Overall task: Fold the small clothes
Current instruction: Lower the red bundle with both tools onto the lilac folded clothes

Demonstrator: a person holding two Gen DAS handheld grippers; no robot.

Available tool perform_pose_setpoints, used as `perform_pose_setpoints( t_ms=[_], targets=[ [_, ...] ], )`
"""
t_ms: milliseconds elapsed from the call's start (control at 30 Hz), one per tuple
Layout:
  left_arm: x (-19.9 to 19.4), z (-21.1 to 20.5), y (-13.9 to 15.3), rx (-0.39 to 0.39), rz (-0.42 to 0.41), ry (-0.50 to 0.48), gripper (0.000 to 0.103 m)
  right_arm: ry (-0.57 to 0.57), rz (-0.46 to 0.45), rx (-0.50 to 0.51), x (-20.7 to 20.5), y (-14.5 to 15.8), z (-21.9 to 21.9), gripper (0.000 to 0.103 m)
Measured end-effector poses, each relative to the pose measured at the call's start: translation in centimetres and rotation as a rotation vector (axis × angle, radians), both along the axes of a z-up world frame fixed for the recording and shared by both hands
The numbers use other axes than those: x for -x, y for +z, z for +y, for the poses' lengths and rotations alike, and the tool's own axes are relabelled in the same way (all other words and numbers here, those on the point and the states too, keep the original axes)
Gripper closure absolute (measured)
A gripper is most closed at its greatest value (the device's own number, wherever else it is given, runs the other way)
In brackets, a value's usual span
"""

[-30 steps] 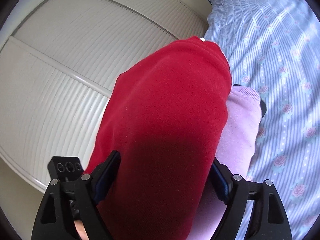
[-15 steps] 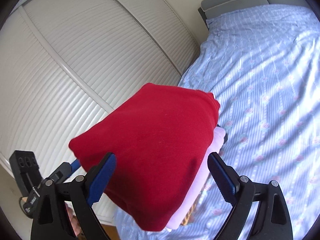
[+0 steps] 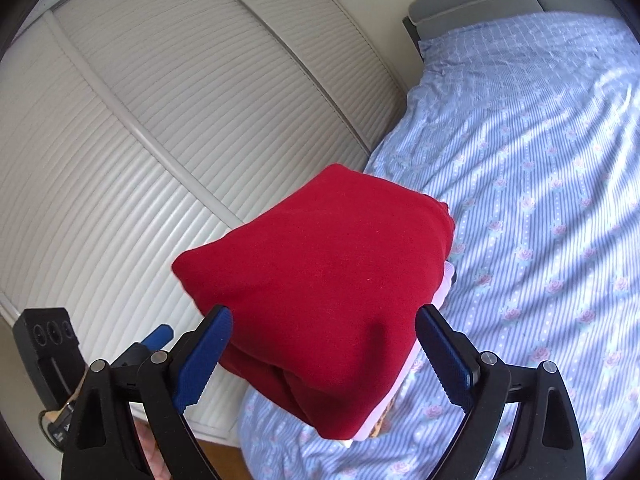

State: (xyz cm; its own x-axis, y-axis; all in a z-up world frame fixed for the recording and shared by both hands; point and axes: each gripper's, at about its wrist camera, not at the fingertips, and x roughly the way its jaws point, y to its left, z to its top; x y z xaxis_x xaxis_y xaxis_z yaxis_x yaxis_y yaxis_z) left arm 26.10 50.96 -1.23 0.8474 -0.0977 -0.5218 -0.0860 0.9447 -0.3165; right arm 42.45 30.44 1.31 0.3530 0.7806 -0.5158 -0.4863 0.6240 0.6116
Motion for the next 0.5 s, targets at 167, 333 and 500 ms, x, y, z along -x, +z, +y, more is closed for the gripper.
perform_pose_setpoints(
  t_ms=[167, 333, 500],
  targets=[
    [-1.0, 0.4, -0.1, 0.030, 0.000, -0.007, 0.007, -0.020, 0.141, -0.075, -2.2, -2.9, -1.3, 0.009],
    [-1.1, 0.2, -0.1, 0.016, -0.014, -0.016, 0.007, -0.004, 0.160, -0.128, -2.6, -3.8, -2.1, 0.009],
    [-1.1, -0.5, 0.1, 0.003, -0.013, -0.026, 0.007, 0.022, 0.143, -0.142, -2.0, -3.4, -1.9, 0.009]
  ],
)
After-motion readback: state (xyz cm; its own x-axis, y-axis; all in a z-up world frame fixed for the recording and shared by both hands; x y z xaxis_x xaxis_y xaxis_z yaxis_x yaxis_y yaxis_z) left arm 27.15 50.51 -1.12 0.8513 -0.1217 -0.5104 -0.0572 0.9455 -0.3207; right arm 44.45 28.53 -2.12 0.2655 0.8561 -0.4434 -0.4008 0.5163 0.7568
